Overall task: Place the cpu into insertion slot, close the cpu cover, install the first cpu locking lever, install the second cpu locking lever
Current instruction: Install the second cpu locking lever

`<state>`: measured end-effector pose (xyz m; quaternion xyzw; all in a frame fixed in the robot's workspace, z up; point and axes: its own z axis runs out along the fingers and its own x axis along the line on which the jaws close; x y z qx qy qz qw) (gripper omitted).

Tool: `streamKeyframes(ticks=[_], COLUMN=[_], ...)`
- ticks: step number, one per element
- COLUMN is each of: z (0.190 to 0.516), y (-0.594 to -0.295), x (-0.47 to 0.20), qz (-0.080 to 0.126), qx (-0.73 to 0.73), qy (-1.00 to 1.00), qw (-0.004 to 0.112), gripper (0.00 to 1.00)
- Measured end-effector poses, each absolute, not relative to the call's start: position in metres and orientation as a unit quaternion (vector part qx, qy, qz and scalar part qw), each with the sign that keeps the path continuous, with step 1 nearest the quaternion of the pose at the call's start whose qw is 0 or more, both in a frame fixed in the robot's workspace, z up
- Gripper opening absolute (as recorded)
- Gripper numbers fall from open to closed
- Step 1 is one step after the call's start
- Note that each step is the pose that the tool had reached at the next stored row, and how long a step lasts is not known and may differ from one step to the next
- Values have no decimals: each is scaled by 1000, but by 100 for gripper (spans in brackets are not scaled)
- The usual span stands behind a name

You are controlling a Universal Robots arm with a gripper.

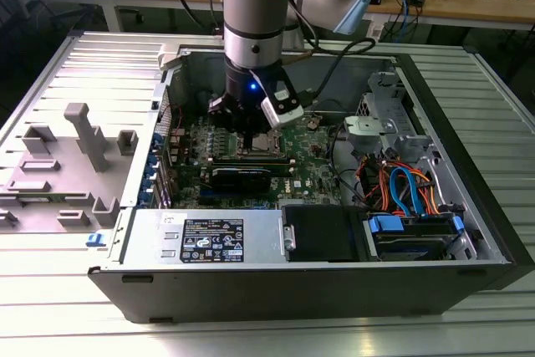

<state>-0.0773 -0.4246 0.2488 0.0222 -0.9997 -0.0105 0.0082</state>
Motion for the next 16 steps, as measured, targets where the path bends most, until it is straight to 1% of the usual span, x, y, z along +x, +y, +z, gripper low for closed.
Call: streamKeyframes(ticks=[4,11,16], z=[249,246,241], y=[-426,-429,-430], x=[-77,-80,-81], qz=[-12,-20,-23], qx=[23,29,34], qy=[-1000,-999,-999], qw=[9,13,18], gripper=[11,11,11])
